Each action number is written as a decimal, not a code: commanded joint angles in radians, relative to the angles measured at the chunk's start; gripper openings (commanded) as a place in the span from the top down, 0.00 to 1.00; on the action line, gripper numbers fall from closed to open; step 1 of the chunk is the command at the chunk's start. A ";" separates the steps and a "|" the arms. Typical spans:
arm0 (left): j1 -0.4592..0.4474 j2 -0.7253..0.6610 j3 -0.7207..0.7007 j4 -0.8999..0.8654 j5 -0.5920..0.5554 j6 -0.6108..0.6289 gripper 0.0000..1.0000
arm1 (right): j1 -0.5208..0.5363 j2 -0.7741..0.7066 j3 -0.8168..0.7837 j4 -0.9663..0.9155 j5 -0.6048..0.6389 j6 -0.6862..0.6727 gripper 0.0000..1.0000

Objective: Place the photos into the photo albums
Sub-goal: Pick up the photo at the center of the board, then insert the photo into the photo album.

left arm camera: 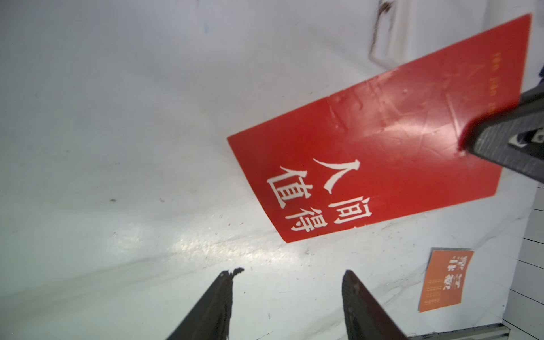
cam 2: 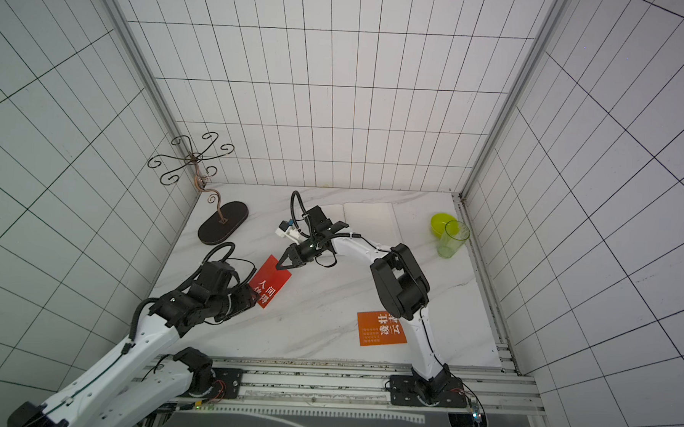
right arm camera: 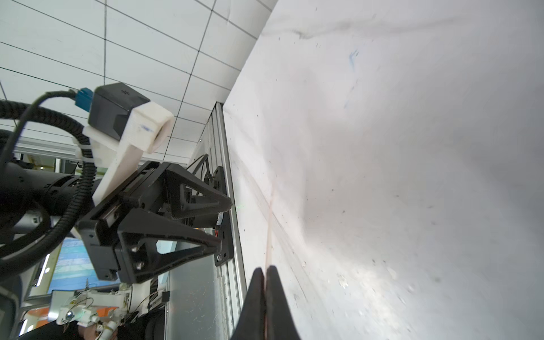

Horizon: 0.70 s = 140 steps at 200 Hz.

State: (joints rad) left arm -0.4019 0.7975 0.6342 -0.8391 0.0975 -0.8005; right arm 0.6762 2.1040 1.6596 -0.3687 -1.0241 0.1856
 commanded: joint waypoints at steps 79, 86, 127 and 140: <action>-0.006 0.358 0.348 0.348 -0.052 0.256 0.41 | -0.380 -0.303 -0.364 0.449 0.084 0.258 1.00; -0.010 0.407 0.386 0.357 -0.047 0.269 0.41 | -0.405 -0.312 -0.387 0.483 0.098 0.282 1.00; -0.083 0.670 0.577 0.436 -0.053 0.335 0.43 | -0.533 -0.332 -0.509 0.667 0.163 0.419 1.00; -0.105 0.751 0.643 0.437 -0.052 0.353 0.43 | -0.559 -0.325 -0.519 0.665 0.184 0.419 1.00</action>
State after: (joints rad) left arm -0.4679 1.4418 1.1751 -0.4629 0.0525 -0.5148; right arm 0.1596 1.7924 1.2102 0.1879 -0.8902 0.5343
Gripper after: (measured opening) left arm 0.574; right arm 0.049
